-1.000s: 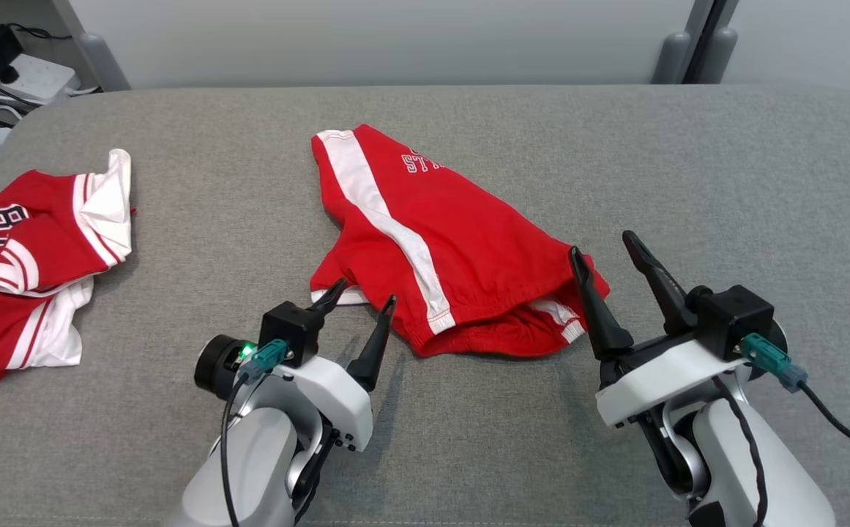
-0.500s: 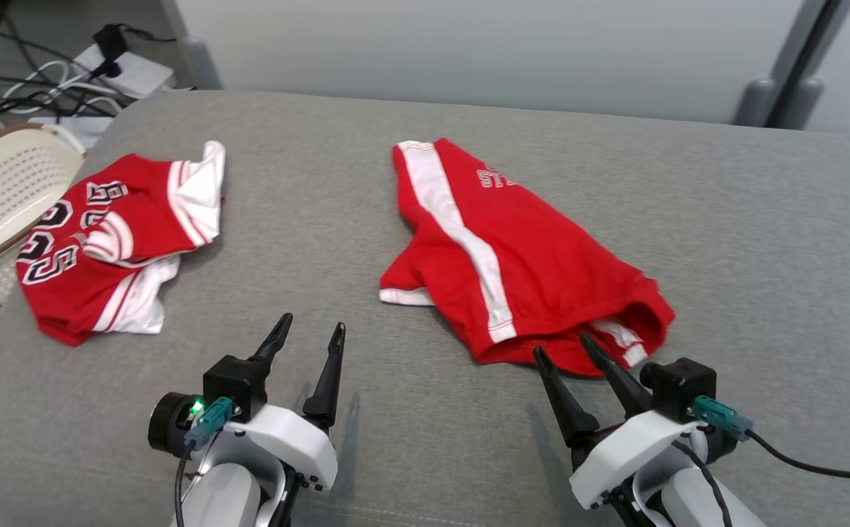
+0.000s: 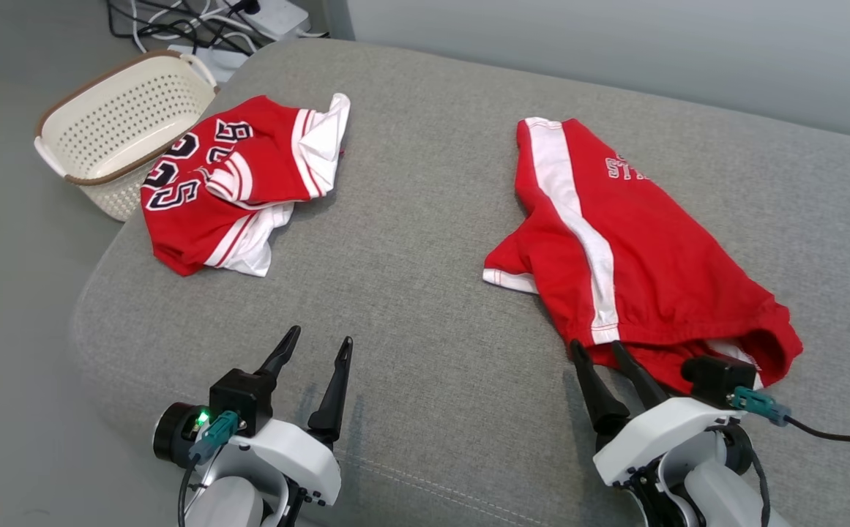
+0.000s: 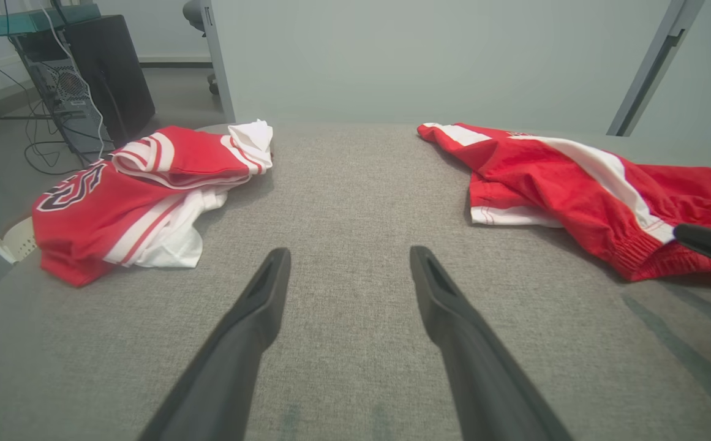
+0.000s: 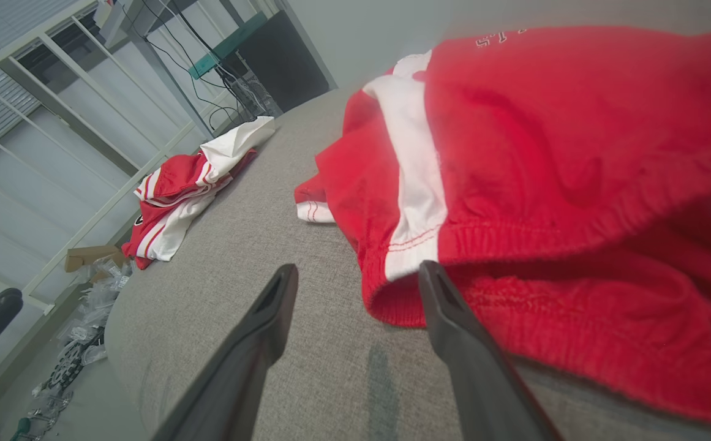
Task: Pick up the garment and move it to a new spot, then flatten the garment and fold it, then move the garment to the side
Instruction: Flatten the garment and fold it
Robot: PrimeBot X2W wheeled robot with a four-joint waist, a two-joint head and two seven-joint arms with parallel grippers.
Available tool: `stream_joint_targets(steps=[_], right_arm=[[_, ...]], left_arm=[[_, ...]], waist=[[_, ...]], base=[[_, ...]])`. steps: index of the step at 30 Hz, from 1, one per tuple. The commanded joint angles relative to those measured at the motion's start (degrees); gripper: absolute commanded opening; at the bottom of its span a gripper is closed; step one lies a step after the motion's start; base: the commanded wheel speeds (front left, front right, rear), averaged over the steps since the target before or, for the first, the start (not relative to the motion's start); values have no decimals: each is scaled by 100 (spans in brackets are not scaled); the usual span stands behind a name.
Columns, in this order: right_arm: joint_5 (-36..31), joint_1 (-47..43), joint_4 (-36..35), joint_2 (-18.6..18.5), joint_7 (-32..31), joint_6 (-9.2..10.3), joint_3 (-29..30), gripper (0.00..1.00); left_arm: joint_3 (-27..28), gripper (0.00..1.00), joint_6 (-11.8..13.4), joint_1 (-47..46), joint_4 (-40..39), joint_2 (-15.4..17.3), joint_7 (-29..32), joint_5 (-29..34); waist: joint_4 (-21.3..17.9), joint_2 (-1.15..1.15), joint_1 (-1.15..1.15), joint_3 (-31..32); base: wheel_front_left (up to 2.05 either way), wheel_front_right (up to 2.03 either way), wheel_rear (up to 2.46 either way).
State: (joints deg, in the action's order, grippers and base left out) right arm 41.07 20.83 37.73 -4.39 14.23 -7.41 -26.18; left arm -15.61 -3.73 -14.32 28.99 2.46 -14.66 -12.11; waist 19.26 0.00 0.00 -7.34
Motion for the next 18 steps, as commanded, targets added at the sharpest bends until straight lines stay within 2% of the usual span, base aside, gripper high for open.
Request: stream_joint_targets(steps=[1,9,18], right_arm=[[99,127,-72,7,77,-8,-29,100],[428,231,182,21,77,-8,161,100],[680,237,-271,32,77,-8,307,100]], left_arm=[[186,100,-49,-78,-171,46,-34,59],[26,100,15,-118,-260,44,-34,-119],[-104,100,74,-147,-286,43,-34,-220]], waist=[[116,0,0,-86],[195,0,0,-227],[172,0,0,-318]], base=[[0,0,0],[0,0,0],[0,0,0]])
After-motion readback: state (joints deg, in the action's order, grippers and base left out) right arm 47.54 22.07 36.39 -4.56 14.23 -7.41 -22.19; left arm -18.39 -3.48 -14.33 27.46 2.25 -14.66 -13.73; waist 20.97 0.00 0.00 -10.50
